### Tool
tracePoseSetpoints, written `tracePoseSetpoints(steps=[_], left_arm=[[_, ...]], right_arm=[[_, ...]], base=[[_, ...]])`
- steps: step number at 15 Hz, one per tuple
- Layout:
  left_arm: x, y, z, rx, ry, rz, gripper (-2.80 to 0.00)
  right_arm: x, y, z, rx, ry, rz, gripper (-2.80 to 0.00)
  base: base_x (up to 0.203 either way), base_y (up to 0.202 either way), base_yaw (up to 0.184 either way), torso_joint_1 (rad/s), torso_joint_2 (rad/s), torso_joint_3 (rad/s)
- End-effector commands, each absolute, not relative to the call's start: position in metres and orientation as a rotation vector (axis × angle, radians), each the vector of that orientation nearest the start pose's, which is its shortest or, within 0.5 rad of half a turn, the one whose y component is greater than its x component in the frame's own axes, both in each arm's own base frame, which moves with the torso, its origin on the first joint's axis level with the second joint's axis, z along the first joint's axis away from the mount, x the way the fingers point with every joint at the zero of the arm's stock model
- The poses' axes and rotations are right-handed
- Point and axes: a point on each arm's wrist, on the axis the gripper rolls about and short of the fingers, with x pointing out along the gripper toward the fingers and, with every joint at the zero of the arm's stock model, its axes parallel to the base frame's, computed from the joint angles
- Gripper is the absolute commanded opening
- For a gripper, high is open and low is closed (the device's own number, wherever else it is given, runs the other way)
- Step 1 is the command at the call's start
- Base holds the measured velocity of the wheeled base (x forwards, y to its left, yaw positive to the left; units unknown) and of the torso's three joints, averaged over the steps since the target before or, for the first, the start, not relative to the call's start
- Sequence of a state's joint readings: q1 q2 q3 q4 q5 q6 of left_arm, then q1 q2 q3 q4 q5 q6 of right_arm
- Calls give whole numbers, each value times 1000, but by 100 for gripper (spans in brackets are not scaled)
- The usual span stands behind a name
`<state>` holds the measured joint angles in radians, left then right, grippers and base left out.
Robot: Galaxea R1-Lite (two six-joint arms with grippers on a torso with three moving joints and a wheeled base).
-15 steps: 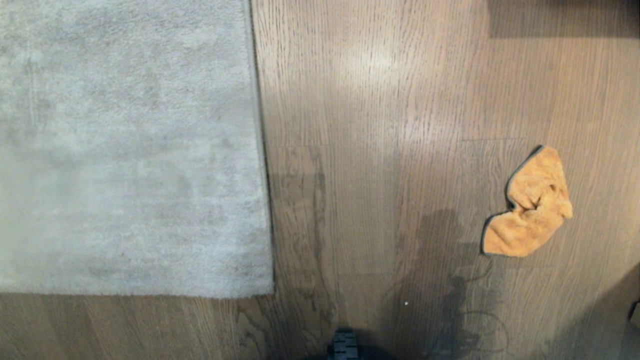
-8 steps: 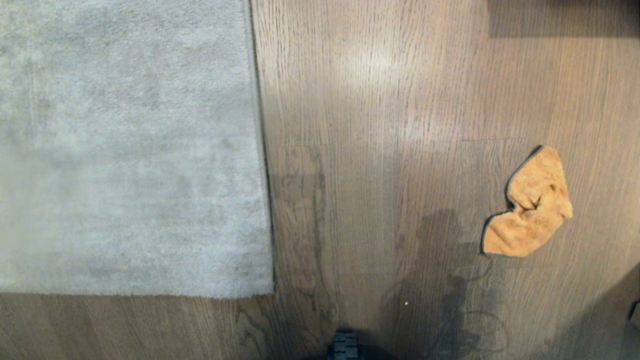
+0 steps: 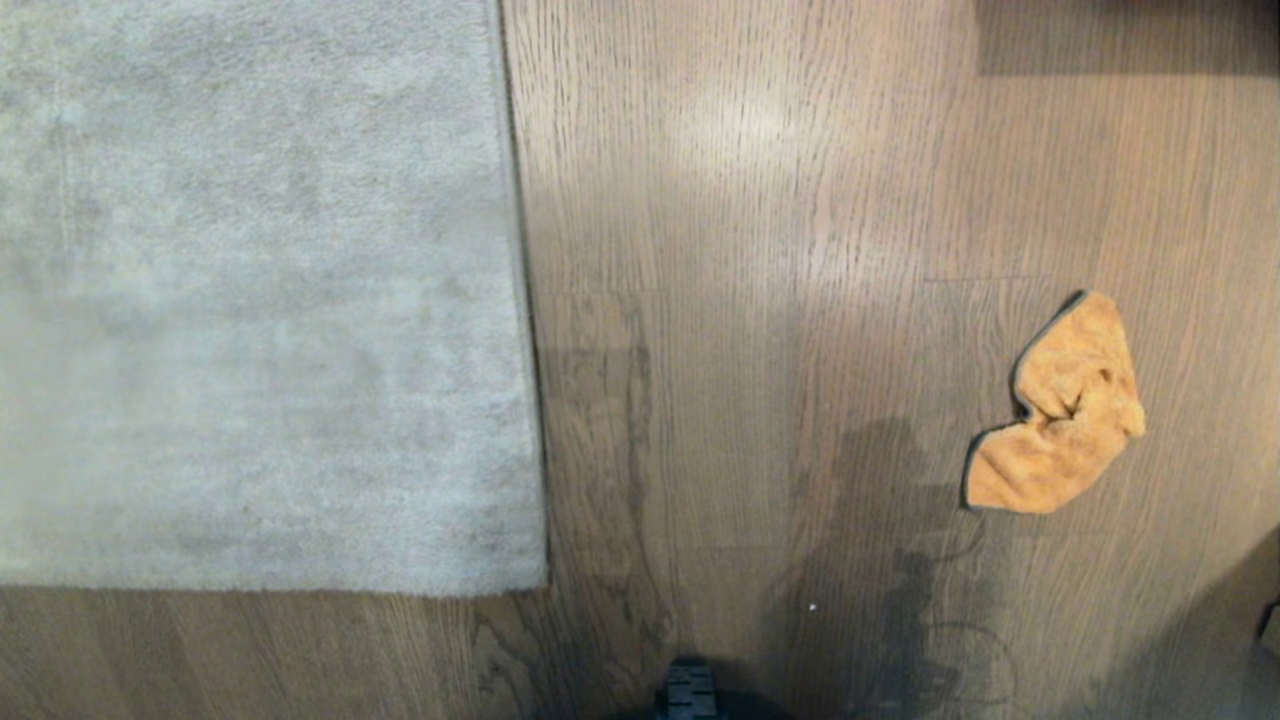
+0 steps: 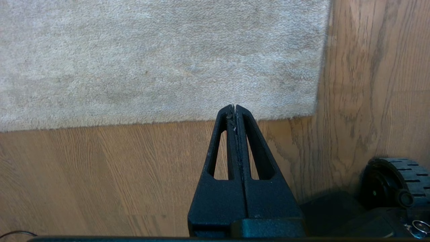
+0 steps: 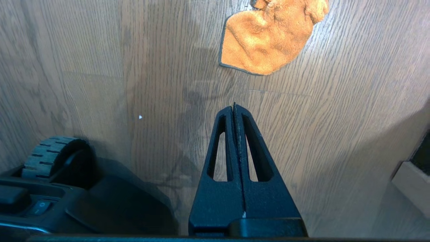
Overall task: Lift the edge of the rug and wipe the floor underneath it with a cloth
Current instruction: Pick up the rag
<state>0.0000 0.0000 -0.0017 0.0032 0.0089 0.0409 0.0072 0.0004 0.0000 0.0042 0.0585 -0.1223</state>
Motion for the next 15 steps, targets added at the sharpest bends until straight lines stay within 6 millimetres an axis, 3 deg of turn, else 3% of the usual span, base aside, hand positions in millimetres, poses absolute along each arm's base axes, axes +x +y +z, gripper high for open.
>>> tracePoseSetpoints(steps=[1, 9, 15], left_arm=[[-23, 0, 76, 41, 2, 9, -280], [-23, 0, 76, 40, 2, 9, -280], [-23, 0, 76, 40, 2, 9, -280]], right_arm=[[-23, 1, 75, -135, 2, 68, -280], [-23, 1, 75, -181, -2, 72, -280], [-15, 2, 99, -185, 69, 118, -280]], base=[[0, 0, 0, 0, 0, 0], [0, 0, 0, 0, 0, 0], [0, 0, 0, 0, 0, 0]])
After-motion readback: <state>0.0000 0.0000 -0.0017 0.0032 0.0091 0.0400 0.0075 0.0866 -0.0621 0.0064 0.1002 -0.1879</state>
